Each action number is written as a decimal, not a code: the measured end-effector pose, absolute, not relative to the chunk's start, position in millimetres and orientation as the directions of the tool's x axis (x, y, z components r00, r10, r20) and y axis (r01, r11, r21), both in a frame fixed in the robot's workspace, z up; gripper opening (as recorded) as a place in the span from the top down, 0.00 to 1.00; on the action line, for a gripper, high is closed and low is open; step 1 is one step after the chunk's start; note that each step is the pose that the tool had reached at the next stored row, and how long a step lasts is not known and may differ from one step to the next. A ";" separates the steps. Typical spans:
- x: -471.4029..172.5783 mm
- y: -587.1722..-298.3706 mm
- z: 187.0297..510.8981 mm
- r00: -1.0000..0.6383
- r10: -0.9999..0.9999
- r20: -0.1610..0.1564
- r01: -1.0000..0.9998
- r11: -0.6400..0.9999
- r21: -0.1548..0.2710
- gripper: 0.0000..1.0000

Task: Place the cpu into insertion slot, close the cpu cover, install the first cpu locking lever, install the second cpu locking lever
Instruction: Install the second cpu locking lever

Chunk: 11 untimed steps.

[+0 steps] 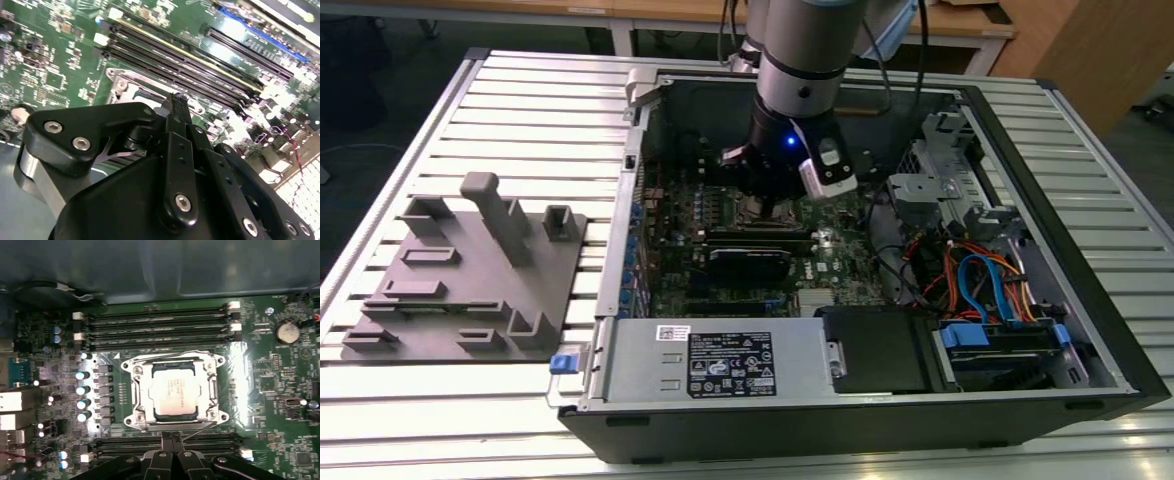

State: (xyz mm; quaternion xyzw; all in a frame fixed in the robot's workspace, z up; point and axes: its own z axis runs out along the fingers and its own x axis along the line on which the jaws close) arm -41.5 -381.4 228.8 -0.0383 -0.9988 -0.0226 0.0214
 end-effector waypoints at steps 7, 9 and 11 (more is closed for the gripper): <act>-45.7 -386.9 226.7 -0.996 0.074 0.048 0.078 0.995 0.067 0.90; -46.8 -388.4 226.0 -0.996 0.074 0.049 0.077 0.994 0.073 0.90; -48.2 -390.5 225.4 -0.996 0.074 0.050 0.078 0.994 0.077 0.90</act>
